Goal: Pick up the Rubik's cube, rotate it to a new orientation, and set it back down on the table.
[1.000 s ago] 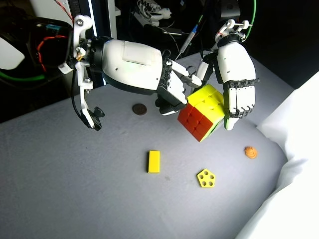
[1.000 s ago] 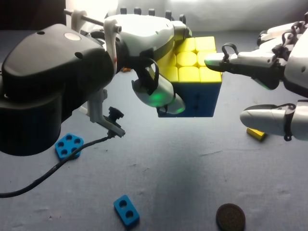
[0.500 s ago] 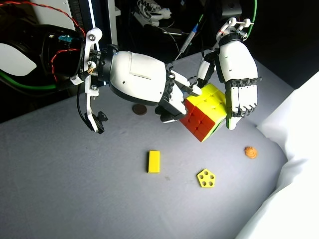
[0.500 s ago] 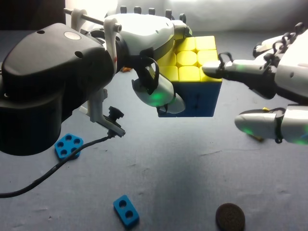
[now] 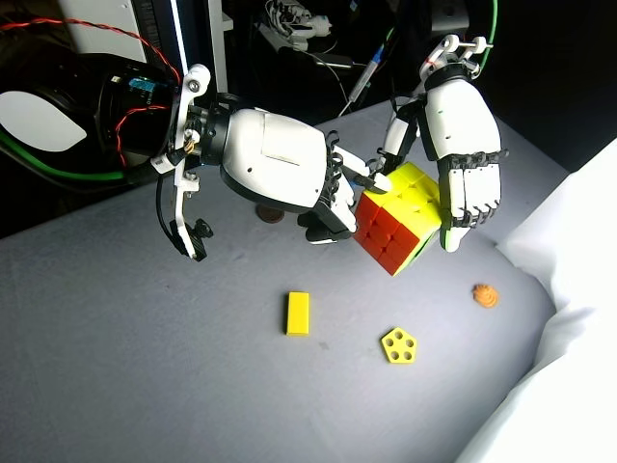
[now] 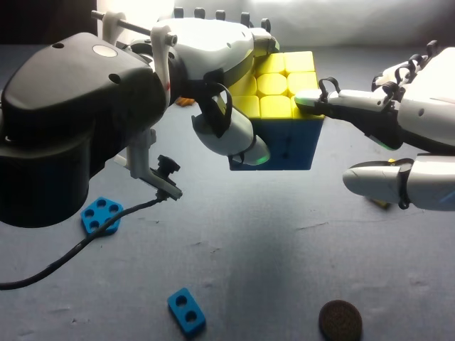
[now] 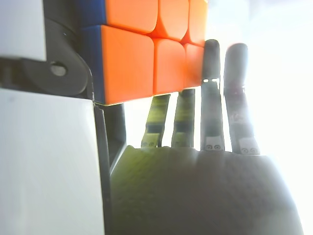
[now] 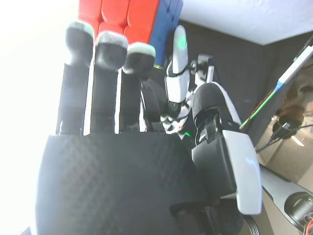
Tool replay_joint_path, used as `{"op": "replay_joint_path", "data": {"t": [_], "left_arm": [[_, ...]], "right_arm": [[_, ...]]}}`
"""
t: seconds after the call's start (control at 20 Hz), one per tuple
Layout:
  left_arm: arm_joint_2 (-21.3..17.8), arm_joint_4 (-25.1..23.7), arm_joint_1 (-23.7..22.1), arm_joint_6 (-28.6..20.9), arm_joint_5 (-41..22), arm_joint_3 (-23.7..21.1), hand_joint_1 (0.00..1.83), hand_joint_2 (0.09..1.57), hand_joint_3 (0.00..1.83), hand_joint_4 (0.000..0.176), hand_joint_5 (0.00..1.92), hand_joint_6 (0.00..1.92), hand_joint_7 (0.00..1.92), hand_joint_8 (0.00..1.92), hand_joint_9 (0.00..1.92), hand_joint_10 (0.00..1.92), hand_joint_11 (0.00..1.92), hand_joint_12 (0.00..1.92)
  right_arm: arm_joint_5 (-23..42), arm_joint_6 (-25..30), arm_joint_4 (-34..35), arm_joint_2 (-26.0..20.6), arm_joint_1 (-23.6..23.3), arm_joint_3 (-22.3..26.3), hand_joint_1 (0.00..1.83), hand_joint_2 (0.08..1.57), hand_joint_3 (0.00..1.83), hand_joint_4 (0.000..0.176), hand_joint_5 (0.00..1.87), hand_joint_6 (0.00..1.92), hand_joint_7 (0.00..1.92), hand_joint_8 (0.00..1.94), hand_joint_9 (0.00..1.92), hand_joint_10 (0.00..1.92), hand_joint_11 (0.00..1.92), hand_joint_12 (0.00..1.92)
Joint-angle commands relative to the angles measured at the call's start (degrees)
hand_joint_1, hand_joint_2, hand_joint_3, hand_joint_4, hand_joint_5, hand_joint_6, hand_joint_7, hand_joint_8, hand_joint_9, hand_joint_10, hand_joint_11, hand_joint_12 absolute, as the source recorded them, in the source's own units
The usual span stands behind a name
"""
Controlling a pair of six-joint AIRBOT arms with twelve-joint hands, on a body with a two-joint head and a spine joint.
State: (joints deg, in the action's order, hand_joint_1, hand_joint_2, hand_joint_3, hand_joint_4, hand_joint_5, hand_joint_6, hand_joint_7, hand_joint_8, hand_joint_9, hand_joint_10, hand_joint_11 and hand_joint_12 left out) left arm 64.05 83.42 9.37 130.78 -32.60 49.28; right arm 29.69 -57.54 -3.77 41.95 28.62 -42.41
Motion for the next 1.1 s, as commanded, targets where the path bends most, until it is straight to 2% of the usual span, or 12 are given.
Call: {"op": "replay_joint_path", "data": {"t": [0.0,0.15,0.25,0.35,0.4,0.45,0.5,0.55,0.65,0.85,1.0,1.05], "left_arm": [[-0.5,-3.5,-1.46,-0.58,-1.18,0.14,1.25,1.09,0.0,0.0,0.46,0.81,0.33,1.36,0.34,1.44,0.26,1.62],[-0.6,-3.63,-1.63,-0.58,-1.18,0.19,1.23,1.09,0.0,0.0,0.42,0.92,0.32,1.37,0.32,1.46,0.24,1.67],[-0.62,-3.63,-1.65,-0.58,-1.19,0.2,1.24,1.09,0.0,0.0,0.41,0.89,0.35,1.35,0.35,1.45,0.25,1.64],[-0.64,-3.63,-1.66,-0.58,-1.19,0.2,1.25,1.13,0.01,0.0,0.37,0.97,0.29,1.4,0.31,1.49,0.24,1.62],[-0.64,-3.63,-1.66,-0.58,-1.19,0.2,1.28,1.24,0.01,0.0,0.36,1.03,0.57,1.51,0.34,1.46,0.26,1.62],[-0.64,-3.63,-1.68,-0.58,-1.19,0.2,1.28,1.27,0.01,0.0,0.36,1.07,0.62,1.54,0.34,1.46,0.26,1.64],[-0.64,-3.63,-1.68,-0.58,-1.19,0.2,1.22,1.18,0.0,0.0,0.31,1.14,0.39,1.41,0.33,1.42,0.22,1.64],[-0.64,-3.63,-1.69,-0.58,-1.19,0.21,1.24,1.13,0.0,0.0,0.3,1.18,0.34,1.4,0.35,1.44,0.26,1.63],[-0.64,-3.63,-1.69,-0.58,-1.19,0.21,1.22,1.09,0.0,0.0,0.4,0.98,0.35,1.34,0.35,1.44,0.23,1.67],[-0.66,-3.63,-1.87,-0.58,-1.19,0.37,1.2,1.06,0.0,0.0,0.47,0.81,0.34,1.34,0.32,1.46,0.21,1.65],[-0.76,-3.63,-2.01,-0.58,-1.19,0.43,1.21,1.12,0.01,0.0,0.4,1.03,0.32,1.33,0.32,1.41,0.2,1.66],[-0.82,-3.63,-2.02,-0.58,-1.19,0.43,1.23,1.11,0.0,0.0,0.39,1.01,0.32,1.33,0.3,1.43,0.18,1.68]], "right_arm": [[5.66,-0.21,0.32,0.26,-1.03,-0.25,0.0,1.37,0.0,0.0,0.17,0.01,0.71,1.94,0.81,1.92,0.6,1.92],[4.68,-0.36,0.41,1.33,-1.41,-0.95,0.0,1.37,0.0,0.0,0.16,0.0,0.69,1.94,0.8,1.92,0.57,1.92],[4.24,-0.36,0.41,1.57,-1.52,-1.03,0.0,1.36,0.0,0.0,0.16,0.0,0.64,1.94,0.73,1.92,0.5,1.92],[3.57,-0.36,0.41,1.79,-1.6,-1.05,0.0,1.37,0.0,0.0,0.17,0.01,0.62,1.93,0.72,1.92,0.5,1.92],[3.36,-0.36,0.41,1.92,-1.6,-1.06,0.0,1.37,0.0,0.0,0.17,0.0,0.64,1.94,0.75,1.92,0.54,1.92],[3.09,-0.36,0.41,2.11,-1.61,-1.07,0.0,1.37,0.0,0.0,0.17,0.01,0.68,1.92,0.78,1.92,0.57,1.92],[2.89,-0.36,0.41,2.21,-1.66,-1.07,0.0,1.37,0.0,0.0,0.19,0.01,0.74,1.91,0.8,1.92,0.55,1.92],[2.38,-0.38,0.41,2.34,-1.77,-1.07,0.0,1.37,0.0,0.0,0.19,0.01,0.76,1.91,0.81,1.92,0.56,1.92],[0.79,-0.38,0.4,2.54,-1.83,-1.06,0.0,1.37,0.0,0.0,0.22,0.02,0.73,1.94,0.81,1.92,0.63,1.92],[-0.45,-0.49,0.38,2.68,-1.63,-1.08,0.0,1.37,0.0,0.0,0.21,0.01,0.64,1.94,0.73,1.92,0.57,1.92],[-0.85,-0.61,0.38,3.14,-1.39,-1.24,0.0,1.38,0.0,0.0,0.21,0.01,0.75,1.94,0.82,1.92,0.56,1.92],[-0.9,-0.62,0.38,3.44,-1.37,-1.37,0.0,1.38,0.0,0.0,0.21,0.01,0.74,1.94,0.81,1.92,0.54,1.92]]}}
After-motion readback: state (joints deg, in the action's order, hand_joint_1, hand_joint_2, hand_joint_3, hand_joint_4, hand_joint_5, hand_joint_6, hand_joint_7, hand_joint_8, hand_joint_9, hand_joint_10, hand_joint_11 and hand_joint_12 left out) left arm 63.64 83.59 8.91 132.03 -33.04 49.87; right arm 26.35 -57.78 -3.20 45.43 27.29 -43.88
